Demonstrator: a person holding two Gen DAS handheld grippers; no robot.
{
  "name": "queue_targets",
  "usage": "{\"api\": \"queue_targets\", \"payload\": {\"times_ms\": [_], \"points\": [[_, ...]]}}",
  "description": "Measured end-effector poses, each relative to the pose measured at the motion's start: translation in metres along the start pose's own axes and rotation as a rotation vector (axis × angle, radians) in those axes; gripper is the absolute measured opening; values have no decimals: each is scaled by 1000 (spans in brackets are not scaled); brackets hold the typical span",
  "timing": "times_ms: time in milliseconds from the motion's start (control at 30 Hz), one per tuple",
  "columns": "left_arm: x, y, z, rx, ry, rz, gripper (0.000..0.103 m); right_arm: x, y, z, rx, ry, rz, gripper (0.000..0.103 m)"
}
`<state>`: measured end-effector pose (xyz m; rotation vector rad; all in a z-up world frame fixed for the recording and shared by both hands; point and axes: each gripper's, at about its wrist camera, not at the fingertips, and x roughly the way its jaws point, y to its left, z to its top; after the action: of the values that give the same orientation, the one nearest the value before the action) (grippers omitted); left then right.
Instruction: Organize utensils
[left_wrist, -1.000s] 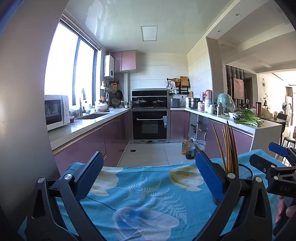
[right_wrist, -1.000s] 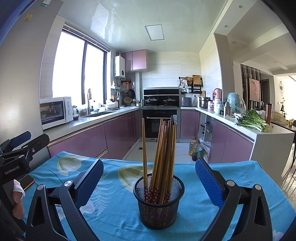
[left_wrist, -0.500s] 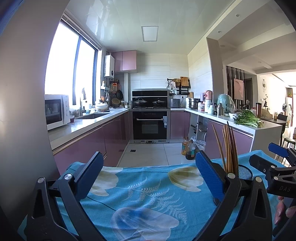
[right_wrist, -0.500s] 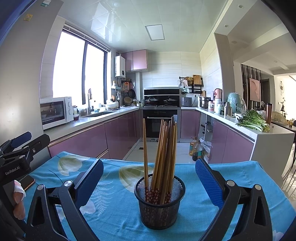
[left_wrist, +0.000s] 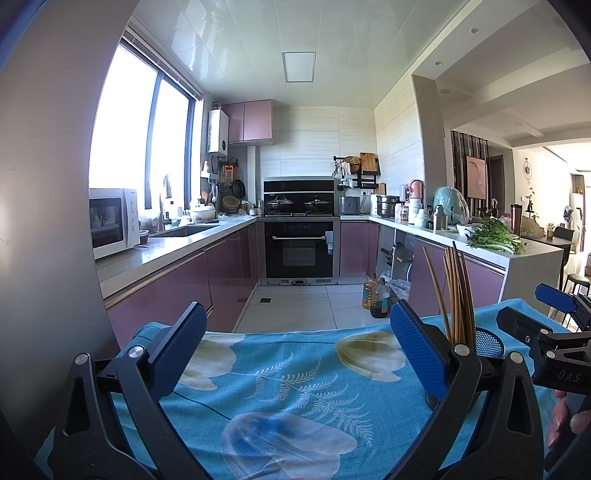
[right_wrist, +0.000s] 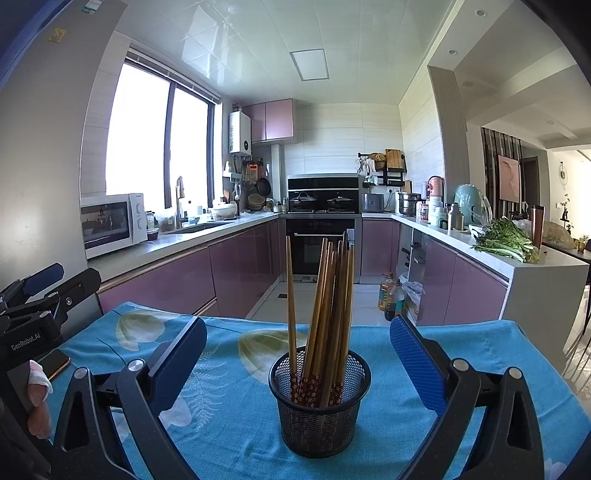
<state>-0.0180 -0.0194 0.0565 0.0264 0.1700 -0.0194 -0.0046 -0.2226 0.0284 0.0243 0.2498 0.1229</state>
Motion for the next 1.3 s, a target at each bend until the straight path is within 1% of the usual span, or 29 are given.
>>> {"api": "queue_targets", "payload": {"times_ms": [1300], "points": [[-1, -2, 0, -2, 3, 5, 98, -3, 3, 3, 4, -10, -8, 96]]}}
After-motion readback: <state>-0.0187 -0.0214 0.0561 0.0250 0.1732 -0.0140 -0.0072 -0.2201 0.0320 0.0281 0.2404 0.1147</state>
